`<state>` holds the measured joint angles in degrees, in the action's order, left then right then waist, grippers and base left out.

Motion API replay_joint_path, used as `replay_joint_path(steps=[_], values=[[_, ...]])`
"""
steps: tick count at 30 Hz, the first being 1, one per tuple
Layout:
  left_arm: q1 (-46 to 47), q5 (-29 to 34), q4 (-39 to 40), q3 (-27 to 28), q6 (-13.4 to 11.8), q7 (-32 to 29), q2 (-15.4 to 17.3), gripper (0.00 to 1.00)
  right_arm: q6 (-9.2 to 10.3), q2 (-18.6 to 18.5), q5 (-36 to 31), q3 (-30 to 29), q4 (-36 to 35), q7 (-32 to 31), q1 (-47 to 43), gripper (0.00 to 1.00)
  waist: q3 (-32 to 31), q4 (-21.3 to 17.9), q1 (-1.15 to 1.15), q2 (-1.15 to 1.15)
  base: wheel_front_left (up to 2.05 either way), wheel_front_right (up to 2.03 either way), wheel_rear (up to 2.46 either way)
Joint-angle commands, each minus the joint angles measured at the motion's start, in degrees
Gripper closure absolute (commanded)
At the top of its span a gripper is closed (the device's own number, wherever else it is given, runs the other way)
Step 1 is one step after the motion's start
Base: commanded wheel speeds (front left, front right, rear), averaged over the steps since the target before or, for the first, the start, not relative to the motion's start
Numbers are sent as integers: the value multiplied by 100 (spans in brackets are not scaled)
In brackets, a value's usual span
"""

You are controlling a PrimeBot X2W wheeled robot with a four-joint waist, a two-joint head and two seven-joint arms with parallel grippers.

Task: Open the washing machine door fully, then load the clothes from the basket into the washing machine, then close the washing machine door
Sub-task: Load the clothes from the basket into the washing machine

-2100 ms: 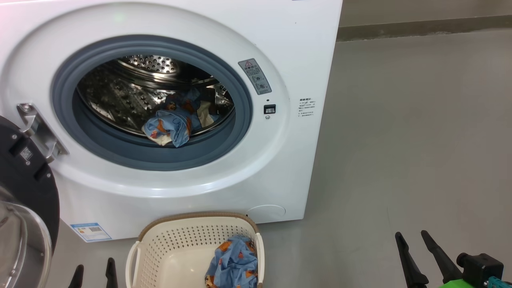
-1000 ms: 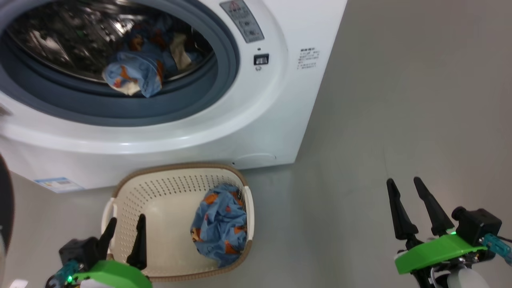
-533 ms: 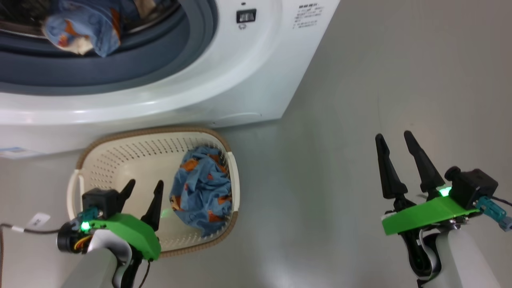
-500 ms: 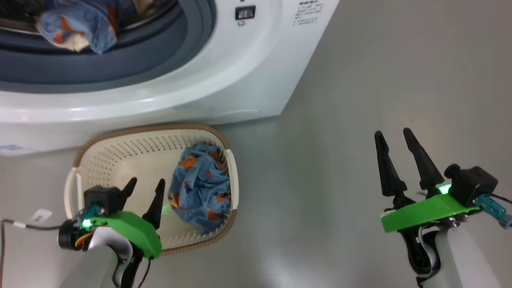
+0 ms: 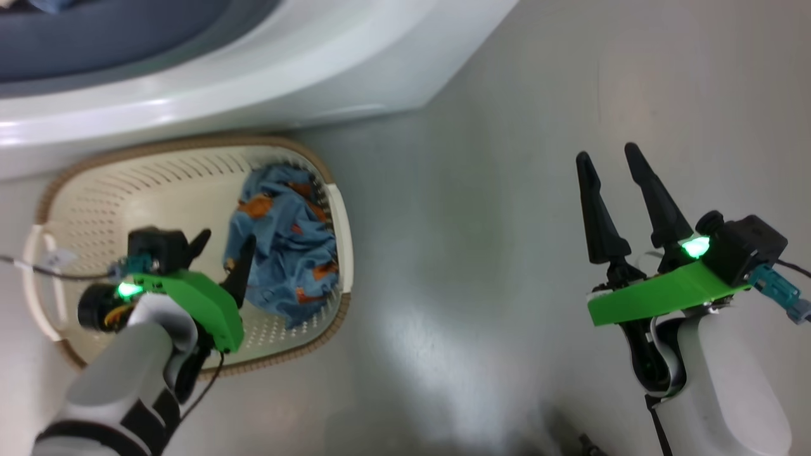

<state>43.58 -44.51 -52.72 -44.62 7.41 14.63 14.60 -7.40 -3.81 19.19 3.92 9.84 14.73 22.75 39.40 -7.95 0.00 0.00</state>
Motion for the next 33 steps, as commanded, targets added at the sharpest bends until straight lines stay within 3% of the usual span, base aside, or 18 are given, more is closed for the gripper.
replay_joint_path(steps=[1, 17, 18, 19, 21, 28, 33], values=[[123, -163, -17, -56, 8, 37, 243, 0, -9, 41, -81, 144, -156, 27, -24, 0, 425, -186, 0, 0, 0, 0, 0], [843, -1930, 91, -2076, 8, -25, 763, 0, -9, 73, -147, 270, -324, 27, 77, 0, 817, -380, 0, 0, 0, 0, 0], [882, -2011, 102, -2180, 8, -24, 783, 6, -9, 74, -150, 272, -336, 27, 67, 0, 818, -384, 0, 0, 0, 0, 0], [920, -2086, 103, -2274, 8, -20, 798, 53, -9, 74, -155, 271, -346, 27, 54, 0, 815, -386, 0, 0, 0, 0, 0], [971, -2258, 137, -2419, 8, -10, 809, 100, -9, 71, -169, 266, -360, 27, 26, 0, 793, -384, 0, 0, 0, 0, 0], [969, -2707, 111, -2619, 8, 29, 719, 100, -9, 27, -196, 183, -322, 27, -66, 0, 497, -258, 0, 0, 0, 0, 0], [860, -2745, 122, -2154, 8, 34, 677, 100, -9, -8, -172, 140, -271, 27, -99, 0, 198, -93, 0, 0, 0, 0, 0]])
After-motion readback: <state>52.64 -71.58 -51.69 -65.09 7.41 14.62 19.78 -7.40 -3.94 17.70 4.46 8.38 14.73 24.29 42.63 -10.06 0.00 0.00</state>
